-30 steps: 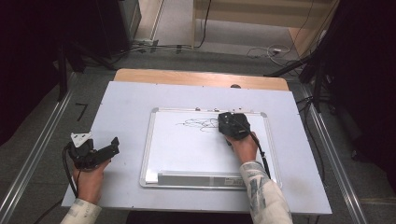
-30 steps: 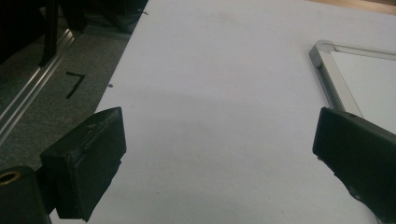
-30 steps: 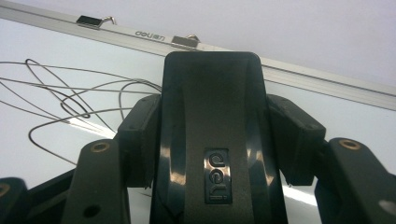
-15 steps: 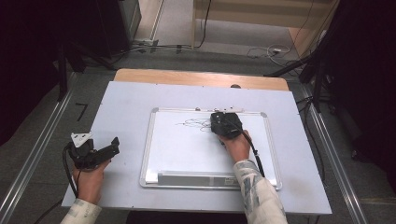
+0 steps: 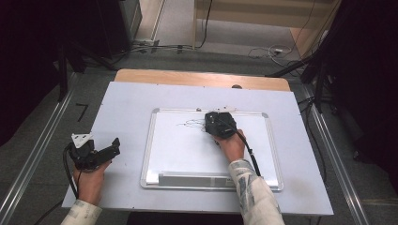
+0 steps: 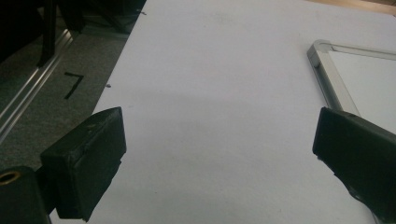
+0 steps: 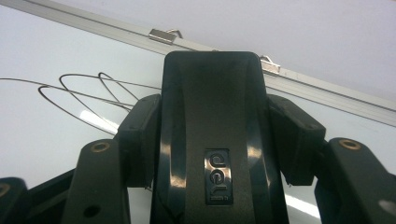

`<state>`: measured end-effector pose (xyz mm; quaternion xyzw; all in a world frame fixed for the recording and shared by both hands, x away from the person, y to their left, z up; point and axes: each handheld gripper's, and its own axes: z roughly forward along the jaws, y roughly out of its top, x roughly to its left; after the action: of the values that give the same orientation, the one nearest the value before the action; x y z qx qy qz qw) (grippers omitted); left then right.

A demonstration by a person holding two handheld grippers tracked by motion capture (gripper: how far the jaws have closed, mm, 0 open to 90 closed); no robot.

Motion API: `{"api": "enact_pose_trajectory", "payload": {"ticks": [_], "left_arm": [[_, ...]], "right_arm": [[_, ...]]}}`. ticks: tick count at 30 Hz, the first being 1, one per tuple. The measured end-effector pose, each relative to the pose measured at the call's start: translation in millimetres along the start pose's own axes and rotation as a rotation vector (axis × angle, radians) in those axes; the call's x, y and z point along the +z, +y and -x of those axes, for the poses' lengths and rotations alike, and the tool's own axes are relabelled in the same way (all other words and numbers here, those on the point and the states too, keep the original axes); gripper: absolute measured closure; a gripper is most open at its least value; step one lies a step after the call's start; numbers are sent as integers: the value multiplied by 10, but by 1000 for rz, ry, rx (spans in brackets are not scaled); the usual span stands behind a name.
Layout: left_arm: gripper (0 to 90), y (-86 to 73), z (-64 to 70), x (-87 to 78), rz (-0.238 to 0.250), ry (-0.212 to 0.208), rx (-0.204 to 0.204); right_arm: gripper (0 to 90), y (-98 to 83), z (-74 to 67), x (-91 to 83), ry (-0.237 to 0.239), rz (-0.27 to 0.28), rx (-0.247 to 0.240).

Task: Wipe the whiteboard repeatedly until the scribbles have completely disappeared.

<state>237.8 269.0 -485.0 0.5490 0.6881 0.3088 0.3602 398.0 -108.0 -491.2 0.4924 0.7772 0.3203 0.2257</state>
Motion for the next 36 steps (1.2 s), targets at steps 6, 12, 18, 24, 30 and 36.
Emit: {"api": "enact_pose_trajectory", "payload": {"ticks": [6, 12, 18, 24, 30, 36], "left_arm": [[28, 0, 3, 1, 0, -1, 1], [27, 0, 0, 0, 0, -1, 0], [27, -1, 3, -1, 1, -1, 0], [28, -3, -2, 3, 1, -3, 0], [28, -3, 1, 3, 0, -3, 0], [28, -2, 1, 2, 1, -3, 0]], "right_arm": [[389, 25, -89, 26, 13, 2, -11], [389, 46, -151, 46, 19, 2, -20], [389, 75, -232, 74, 29, 3, -34], [389, 104, -317, 104, 41, 3, -47], [389, 130, -404, 131, 52, 7, -60], [389, 154, -498, 154, 63, 5, -73]]}}
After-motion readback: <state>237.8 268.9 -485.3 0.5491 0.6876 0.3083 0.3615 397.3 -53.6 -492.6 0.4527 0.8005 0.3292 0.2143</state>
